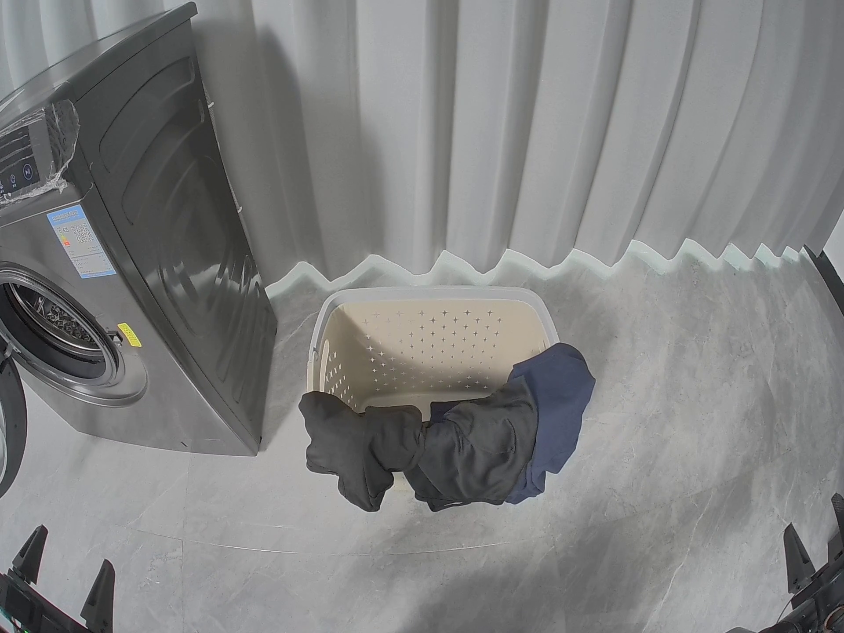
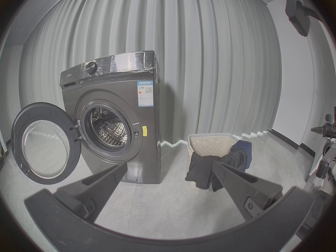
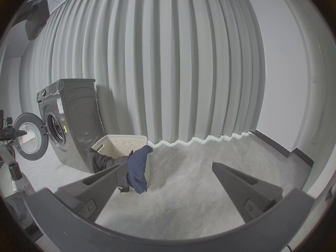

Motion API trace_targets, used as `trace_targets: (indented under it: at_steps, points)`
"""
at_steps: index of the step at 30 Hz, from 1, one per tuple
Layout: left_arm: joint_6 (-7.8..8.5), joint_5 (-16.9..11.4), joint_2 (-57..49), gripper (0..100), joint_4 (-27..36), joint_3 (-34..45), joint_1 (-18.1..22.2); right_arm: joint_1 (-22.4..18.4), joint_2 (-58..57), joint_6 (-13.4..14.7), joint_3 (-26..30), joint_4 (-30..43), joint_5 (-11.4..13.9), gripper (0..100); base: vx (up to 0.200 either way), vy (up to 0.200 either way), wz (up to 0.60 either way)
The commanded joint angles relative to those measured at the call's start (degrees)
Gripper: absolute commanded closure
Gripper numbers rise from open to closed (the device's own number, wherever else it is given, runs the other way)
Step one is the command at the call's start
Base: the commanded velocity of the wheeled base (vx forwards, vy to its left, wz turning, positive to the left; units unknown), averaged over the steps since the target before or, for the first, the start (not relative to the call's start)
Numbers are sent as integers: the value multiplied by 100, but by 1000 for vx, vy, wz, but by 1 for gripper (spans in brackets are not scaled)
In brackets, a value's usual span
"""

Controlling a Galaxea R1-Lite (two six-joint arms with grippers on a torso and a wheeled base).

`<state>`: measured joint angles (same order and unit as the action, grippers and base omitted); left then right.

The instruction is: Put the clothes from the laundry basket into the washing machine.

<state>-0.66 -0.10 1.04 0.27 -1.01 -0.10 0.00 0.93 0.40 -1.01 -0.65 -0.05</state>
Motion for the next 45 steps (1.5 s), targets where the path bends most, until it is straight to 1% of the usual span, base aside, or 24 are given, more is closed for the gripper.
trace_targets:
  at_steps: [1, 3, 4, 6, 9, 11, 14, 16, 18, 20, 21, 22, 23, 24, 33, 37, 39, 44, 45]
  points:
    - [4, 1, -104, 0, 0, 92, -8, 18, -84, 4, -488, -217, 93, 0, 0, 0, 0]
    - [4, -8, -104, 0, 0, 101, -8, 9, -5, -5, -778, -102, 137, 0, 0, 0, 0]
    - [4, -8, -104, 0, 0, 101, 1, 9, 197, -23, -892, 73, 154, 0, 0, 0, 0]
    - [4, -8, -104, 0, 0, 101, 1, 44, 725, -23, -954, 249, 304, 0, 0, 0, 0]
    - [4, -8, -104, 0, 0, 92, -8, 105, 1674, 13, -954, 153, 532, 0, 0, 0, 0]
    - [4, 1, -104, 0, 0, 101, 1, 211, 2412, 56, -954, -366, 682, 0, 0, 0, 0]
    - [4, -8, -104, 0, 0, 92, 1, 220, 3309, 92, -997, -929, 726, 0, 0, 0, 0]
    - [4, -8, -104, 0, 0, 92, 1, 246, 3985, 118, -1077, -1157, 734, 0, 0, 0, 0]
    - [4, -8, -104, 0, 0, 92, 1, 316, 4522, 223, -1129, -1368, 743, 0, 0, 0, 0]
    - [4, 1, -104, 0, 0, 101, 1, 562, 5005, 417, -1147, -1640, 787, 0, 0, 0, 0]
    - [4, 1, -104, 0, 0, 92, 1, 606, 5067, 443, -1147, -1676, 787, 0, 0, 0, 0]
    - [4, -8, -104, 0, 0, 92, -8, 800, 5357, 575, -1156, -1834, 787, 0, 0, 0, 0]
    - [4, -8, -104, 0, 0, 101, 1, 826, 5409, 593, -1156, -1869, 778, 0, 0, 0, 0]
    - [4, 1, -104, 0, 0, 92, 1, 914, 5699, 663, -1164, -2001, 761, 0, 0, 0, 0]
    - [4, -8, -104, 0, 0, 92, 1, 940, 7211, 821, -1331, -2801, 743, 0, 0, 0, 0]
    - [4, 1, -104, 0, 0, 92, 1, 949, 7703, 830, -1419, -2976, 734, 0, 0, 0, 0]
    - [4, 1, -104, 0, 0, 101, 1, 1020, 8090, 830, -1446, -3152, 726, 0, 0, 0, 0]
    - [4, 1, -104, 0, 0, 101, 1, 1213, 8609, 900, -1472, -3460, 603, 0, 0, 0, 0]
    - [4, 1, -104, 0, 0, 101, 1, 1292, 8784, 944, -1525, -3592, 532, 0, 0, 0, 0]
